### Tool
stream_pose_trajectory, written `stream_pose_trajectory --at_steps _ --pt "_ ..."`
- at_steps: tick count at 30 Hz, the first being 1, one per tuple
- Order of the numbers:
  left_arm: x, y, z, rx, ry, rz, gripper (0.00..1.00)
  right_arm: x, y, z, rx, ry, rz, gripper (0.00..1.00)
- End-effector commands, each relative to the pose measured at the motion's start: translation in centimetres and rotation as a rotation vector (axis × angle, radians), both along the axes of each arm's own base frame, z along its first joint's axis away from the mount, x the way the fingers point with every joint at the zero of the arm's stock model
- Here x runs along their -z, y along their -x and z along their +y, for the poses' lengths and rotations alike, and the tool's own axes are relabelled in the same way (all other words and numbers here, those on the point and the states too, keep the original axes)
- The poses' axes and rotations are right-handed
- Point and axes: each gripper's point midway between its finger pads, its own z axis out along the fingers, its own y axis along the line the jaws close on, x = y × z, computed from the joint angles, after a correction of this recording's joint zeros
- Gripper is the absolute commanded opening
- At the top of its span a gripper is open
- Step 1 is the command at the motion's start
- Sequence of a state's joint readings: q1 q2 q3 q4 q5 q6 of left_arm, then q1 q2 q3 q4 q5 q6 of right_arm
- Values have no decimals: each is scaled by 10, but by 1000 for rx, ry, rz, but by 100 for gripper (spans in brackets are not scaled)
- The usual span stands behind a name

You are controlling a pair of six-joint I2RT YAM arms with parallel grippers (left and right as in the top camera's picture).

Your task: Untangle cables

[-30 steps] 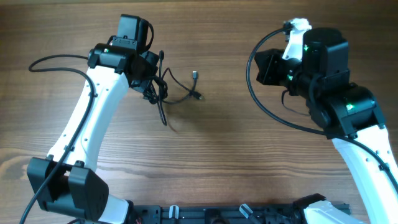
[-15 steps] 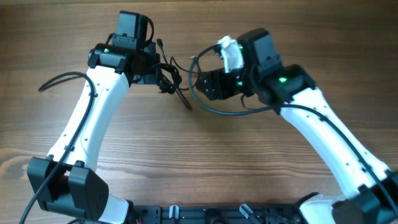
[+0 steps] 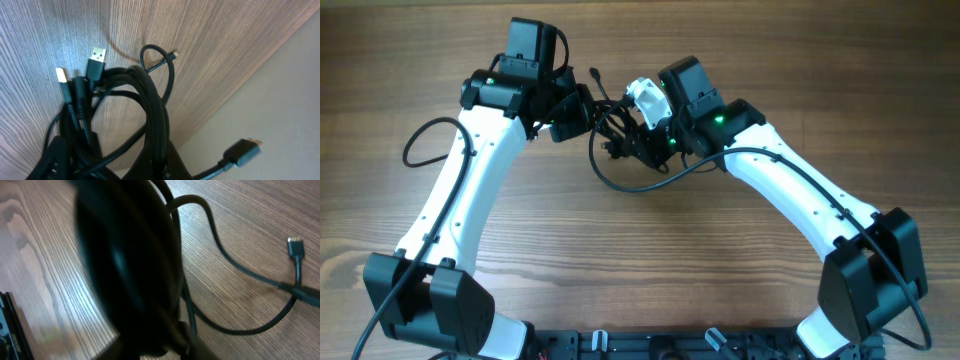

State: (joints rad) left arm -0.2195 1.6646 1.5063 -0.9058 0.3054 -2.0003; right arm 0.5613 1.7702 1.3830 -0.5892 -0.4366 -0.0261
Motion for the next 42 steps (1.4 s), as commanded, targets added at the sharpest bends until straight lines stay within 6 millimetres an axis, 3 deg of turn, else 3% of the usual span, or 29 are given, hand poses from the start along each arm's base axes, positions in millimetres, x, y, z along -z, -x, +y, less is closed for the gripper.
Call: stream_pose_trajectory --at_steps 1,3,7,8,13,15,17,22,26,31,35,42 --pt "4 -1 8 -43 -19 14 4 -12 -1 4 41 -42 29 6" --pt "10 1 23 -81 -96 29 4 -35 7 9 14 -105 23 4" --pt "17 1 47 -147 -221 32 4 -103 43 16 -105 -280 -6 4" --pt "18 0 52 -160 -248 29 4 -134 60 15 -153 -351 -34 4" --pt "19 2 57 -169 -273 36 4 -204 95 -4 -176 -454 -160 4" --pt "20 3 57 -168 -276 44 4 -214 97 -12 -138 -451 -195 4" --pt "22 8 58 -165 -282 62 4 -208 92 -17 -97 -415 -199 4" --pt "29 27 63 -109 -328 134 4 -160 66 -18 19 -288 -93 5" --pt "30 30 68 122 -443 84 4 -108 52 -7 21 -212 35 9" --pt "30 28 71 381 -552 17 4 -61 40 0 17 -142 120 18" --pt "30 28 71 395 -556 14 4 -44 35 5 11 -127 144 18" --pt "30 28 66 404 -552 6 4 -66 39 28 -105 -249 93 37"
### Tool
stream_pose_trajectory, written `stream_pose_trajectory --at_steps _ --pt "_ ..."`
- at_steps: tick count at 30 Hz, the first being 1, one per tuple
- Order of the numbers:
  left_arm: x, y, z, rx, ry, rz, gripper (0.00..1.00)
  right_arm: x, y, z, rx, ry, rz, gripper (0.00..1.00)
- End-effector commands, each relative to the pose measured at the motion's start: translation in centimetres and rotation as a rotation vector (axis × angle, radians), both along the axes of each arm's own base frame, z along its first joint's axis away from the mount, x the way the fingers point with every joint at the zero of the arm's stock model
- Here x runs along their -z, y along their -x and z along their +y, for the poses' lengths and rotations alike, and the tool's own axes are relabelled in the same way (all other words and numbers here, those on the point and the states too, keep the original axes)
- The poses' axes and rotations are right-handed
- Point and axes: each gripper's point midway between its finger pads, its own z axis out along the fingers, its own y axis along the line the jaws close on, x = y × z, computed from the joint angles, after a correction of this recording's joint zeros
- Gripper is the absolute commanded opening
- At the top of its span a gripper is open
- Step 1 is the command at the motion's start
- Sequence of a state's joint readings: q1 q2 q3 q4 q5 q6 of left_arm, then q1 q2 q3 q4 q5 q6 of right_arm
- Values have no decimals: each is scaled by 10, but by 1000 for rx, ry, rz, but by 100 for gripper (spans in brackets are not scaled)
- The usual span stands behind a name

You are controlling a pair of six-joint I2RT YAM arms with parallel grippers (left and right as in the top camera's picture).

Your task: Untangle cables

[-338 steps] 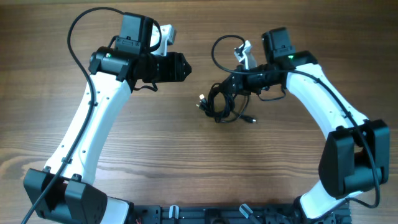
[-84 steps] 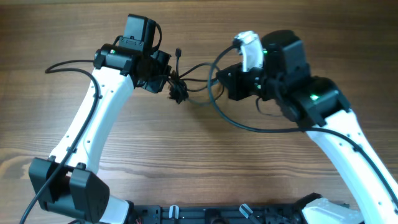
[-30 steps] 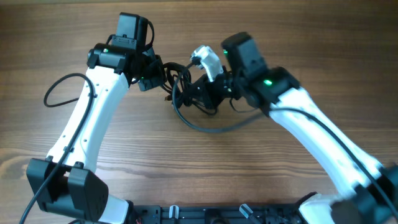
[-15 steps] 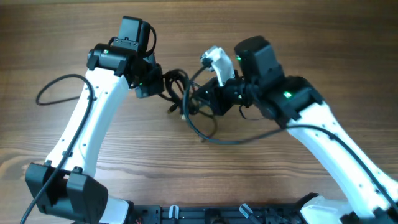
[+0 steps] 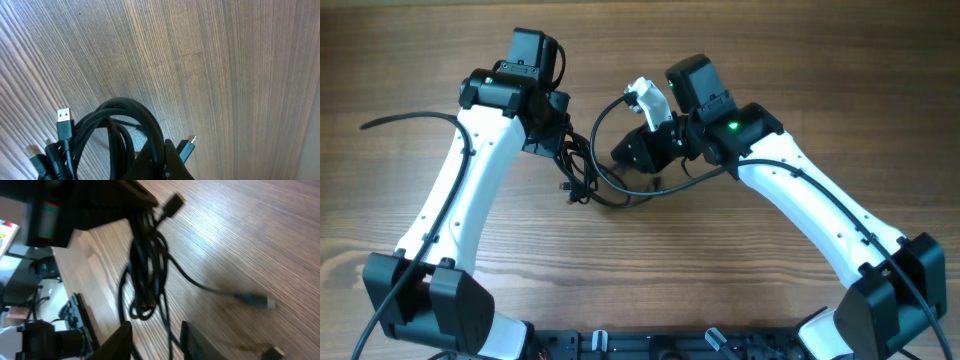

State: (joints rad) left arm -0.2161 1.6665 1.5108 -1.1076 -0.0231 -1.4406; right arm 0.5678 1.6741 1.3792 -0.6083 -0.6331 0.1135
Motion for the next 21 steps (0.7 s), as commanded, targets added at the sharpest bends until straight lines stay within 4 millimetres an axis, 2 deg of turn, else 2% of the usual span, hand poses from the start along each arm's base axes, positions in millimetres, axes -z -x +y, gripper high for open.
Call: stream_pose_trajectory --at_steps 1,6,13,16,18,19,21 --pt "4 1 2 21 -27 8 4 -15 7 14 -87 -57 -44 39" --pt "4 1 2 21 -28 8 4 1 16 23 -147 -31 -44 50" --pt "4 1 2 21 -28 8 4 36 24 39 -212 9 -8 49" --pt "4 1 2 21 -28 9 4 40 27 45 -223 11 -1 24" --pt "4 1 2 21 -28 8 4 33 28 44 -202 2 11 12" --pt "4 1 2 21 -28 8 4 27 28 43 -189 -7 12 6" --pt "4 1 2 20 -30 8 4 5 30 41 -173 -35 -11 4"
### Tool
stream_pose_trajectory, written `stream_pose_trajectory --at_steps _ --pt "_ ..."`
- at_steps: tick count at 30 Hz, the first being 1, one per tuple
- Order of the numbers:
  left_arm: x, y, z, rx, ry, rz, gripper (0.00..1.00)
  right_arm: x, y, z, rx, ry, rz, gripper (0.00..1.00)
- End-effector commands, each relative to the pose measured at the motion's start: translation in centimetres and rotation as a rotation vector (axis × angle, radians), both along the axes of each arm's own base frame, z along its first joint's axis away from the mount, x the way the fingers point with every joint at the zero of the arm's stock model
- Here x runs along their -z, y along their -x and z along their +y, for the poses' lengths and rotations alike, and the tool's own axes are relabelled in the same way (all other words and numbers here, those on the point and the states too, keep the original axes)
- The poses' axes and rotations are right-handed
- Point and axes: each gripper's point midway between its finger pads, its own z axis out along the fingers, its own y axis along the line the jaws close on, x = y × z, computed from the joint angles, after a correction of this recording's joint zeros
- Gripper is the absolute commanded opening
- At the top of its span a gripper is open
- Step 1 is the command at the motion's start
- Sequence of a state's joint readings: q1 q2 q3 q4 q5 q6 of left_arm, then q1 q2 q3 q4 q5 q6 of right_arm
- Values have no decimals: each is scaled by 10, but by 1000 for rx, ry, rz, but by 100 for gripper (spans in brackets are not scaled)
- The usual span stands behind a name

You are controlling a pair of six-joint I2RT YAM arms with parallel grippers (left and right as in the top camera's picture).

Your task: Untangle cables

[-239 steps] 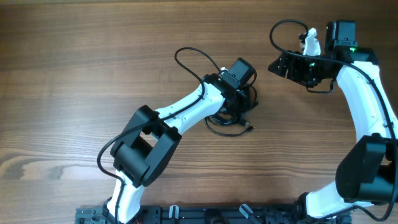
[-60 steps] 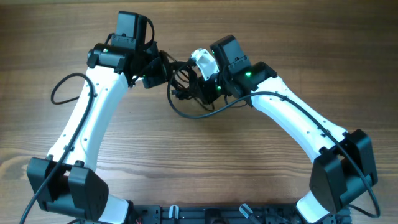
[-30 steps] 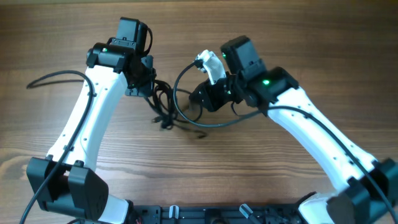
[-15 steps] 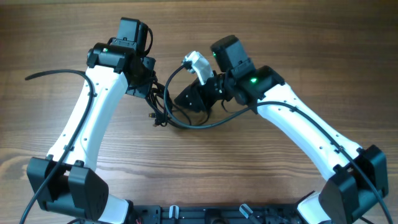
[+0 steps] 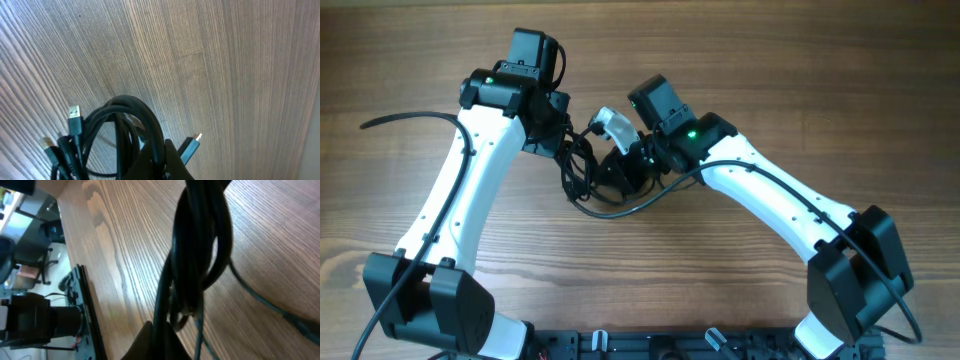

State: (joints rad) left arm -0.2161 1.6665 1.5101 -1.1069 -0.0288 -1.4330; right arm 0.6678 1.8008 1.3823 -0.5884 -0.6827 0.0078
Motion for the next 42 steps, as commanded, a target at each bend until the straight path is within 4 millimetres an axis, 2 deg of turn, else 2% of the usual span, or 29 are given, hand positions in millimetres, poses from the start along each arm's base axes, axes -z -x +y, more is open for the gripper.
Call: stream_pose_trajectory --at_steps 1,7,9,13,14,17,18,19,22,24,27,29,31,33,36,39,42 --pt "4 1 2 13 -27 8 4 -56 2 -1 27 -92 -56 4" --pt "4 0 6 4 -44 4 4 -146 29 -19 30 -238 -195 4" --pt "4 0 6 3 -48 3 4 -180 42 -30 34 -297 -250 4" --pt "4 0 8 1 -55 3 4 -231 61 -52 67 -396 -338 4" --pt "4 0 8 1 -55 3 4 -254 64 -65 104 -445 -371 4" --pt "4 0 8 1 -55 4 4 -290 63 -94 213 -522 -416 4" --pt "4 1 8 1 -56 6 4 -306 49 -120 382 -544 -410 4" --pt "4 1 8 1 -56 7 4 -312 28 -152 595 -540 -398 4" --pt "4 1 8 1 -56 6 4 -299 -6 -210 983 -496 -320 4" --pt "4 1 9 -1 -63 7 4 -291 -18 -228 1072 -460 -320 4" --pt "4 1 11 -4 -74 7 4 -282 -29 -237 1104 -430 -315 4" --pt "4 1 11 -5 -74 6 4 -283 -28 -220 982 -431 -338 4" --pt "4 1 11 -5 -73 5 4 -274 -21 -188 753 -436 -305 4" --pt "4 0 10 -4 -72 2 4 -245 -21 -163 594 -410 -187 4" --pt "3 0 11 -5 -72 0 4 -205 -8 -127 336 -406 3 4" --pt "3 -3 10 -5 -70 -11 4 -186 -5 -116 278 -379 56 4" --pt "1 -7 9 -6 -66 -27 4 -201 9 -113 196 -431 21 4"
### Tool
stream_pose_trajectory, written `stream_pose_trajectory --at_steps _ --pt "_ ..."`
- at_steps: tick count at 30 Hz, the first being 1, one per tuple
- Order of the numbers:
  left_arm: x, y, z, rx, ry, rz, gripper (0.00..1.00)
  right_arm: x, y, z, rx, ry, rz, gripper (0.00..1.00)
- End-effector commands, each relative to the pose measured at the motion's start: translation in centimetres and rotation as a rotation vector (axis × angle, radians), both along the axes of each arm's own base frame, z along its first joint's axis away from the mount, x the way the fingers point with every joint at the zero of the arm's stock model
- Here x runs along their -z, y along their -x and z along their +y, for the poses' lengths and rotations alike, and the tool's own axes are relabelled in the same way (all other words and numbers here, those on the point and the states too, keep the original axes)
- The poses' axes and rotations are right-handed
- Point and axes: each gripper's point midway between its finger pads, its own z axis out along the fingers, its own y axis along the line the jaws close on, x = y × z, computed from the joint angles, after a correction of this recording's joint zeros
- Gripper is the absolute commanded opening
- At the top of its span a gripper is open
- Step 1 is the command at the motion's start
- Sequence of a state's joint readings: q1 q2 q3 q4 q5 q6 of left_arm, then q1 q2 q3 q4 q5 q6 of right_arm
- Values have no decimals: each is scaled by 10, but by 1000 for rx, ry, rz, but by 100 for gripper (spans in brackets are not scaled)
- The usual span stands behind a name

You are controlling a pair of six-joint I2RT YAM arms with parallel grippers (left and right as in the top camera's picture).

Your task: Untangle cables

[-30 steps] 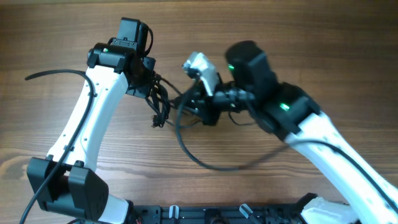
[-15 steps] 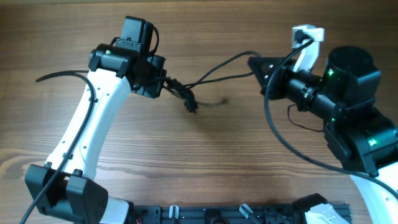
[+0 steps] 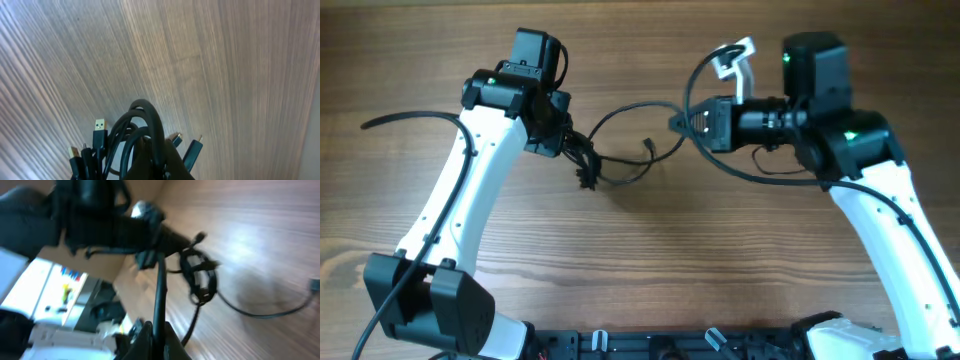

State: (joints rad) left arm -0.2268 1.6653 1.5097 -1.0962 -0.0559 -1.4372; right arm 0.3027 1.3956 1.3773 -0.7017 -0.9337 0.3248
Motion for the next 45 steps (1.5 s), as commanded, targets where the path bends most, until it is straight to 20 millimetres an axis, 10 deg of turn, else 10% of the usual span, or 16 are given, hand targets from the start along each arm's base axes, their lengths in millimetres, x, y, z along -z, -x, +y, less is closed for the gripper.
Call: stream_pose_trajectory --at_steps 1,7,16,25,32,40,45 --pt "3 -5 9 -5 -44 -12 4 -49 35 7 -169 -123 -160 4" --pt "2 -5 13 -13 -69 -17 4 -122 82 -17 -236 -255 -401 4" --pt "2 -6 13 -14 -68 -18 4 -153 57 -88 97 -257 -393 4" --pt "2 -5 3 7 -15 -12 4 -94 33 -64 -3 -216 -204 4" --pt "0 -10 2 252 -96 -40 4 4 -51 -95 335 120 -36 9" --pt "-79 5 -14 649 -173 -300 4 77 -101 -112 393 292 21 28" --pt "-110 24 -35 796 -206 -408 4 65 -95 -90 251 232 -79 60"
